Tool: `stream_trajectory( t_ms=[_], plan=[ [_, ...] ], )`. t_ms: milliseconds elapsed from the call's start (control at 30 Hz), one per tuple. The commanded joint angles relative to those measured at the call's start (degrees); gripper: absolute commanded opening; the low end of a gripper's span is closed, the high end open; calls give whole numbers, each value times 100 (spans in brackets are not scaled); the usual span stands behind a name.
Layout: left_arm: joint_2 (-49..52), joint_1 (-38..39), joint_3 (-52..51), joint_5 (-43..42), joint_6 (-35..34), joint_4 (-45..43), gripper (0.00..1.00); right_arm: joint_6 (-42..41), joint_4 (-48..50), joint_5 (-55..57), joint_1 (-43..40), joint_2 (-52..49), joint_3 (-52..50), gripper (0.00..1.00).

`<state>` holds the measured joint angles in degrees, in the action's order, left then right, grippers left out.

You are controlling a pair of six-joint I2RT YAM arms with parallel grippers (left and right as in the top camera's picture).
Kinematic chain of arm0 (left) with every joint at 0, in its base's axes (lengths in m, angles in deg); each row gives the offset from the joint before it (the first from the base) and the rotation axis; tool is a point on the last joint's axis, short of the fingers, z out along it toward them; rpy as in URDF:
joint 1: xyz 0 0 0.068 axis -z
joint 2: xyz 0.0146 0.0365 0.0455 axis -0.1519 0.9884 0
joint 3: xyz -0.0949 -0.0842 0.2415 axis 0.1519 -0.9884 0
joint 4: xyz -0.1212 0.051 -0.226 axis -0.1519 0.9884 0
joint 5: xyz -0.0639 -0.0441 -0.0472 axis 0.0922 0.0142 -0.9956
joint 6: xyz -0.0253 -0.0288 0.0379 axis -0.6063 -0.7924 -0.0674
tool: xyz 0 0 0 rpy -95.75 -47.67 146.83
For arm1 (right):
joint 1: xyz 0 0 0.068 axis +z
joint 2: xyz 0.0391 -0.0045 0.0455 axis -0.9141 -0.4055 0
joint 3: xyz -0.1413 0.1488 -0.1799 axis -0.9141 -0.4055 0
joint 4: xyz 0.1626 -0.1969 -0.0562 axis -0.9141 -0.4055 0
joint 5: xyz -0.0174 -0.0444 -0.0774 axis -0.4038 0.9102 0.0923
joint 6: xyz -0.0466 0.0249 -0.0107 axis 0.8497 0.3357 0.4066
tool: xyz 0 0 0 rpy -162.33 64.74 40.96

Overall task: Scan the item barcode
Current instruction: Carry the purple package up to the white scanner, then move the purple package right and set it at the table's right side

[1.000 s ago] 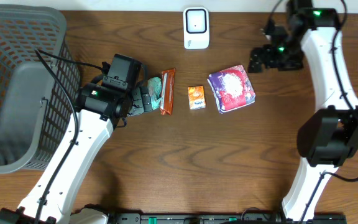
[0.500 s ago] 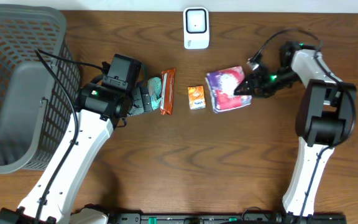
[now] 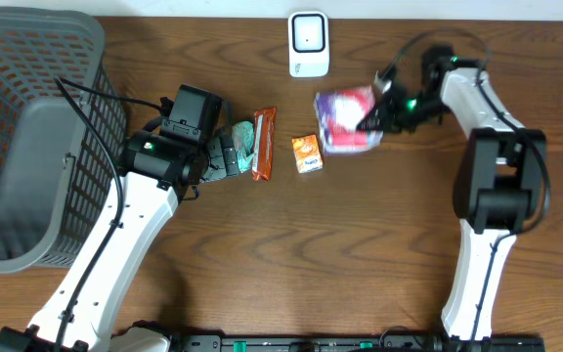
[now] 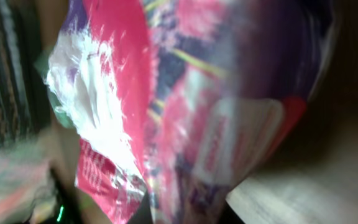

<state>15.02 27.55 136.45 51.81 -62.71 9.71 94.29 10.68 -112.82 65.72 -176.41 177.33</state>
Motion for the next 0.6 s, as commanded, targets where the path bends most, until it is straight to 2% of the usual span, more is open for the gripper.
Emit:
stream_trajectory(
  t_ms=[0, 133, 167, 267, 467, 567],
  plan=[
    [2, -9, 57, 96, -74, 39, 98, -1427, 793, -125, 118, 1036, 358, 1],
    [2, -9, 57, 96, -74, 37, 98, -2527, 2173, -122, 306, 1263, 358, 1],
    [2, -9, 57, 96, -74, 37, 98, -2973, 2785, -44, 431, 1231, 356, 1],
    [2, -9, 57, 96, -74, 37, 98, -3740, 3687, 767, 828, 964, 356, 1],
    [2, -9, 57, 96, -74, 37, 98, -3834, 4120, 2081, 1261, 529, 356, 1],
    [2, -9, 57, 96, -74, 37, 98, -3722, 4140, 2328, 1202, 529, 361, 1]
  ],
)
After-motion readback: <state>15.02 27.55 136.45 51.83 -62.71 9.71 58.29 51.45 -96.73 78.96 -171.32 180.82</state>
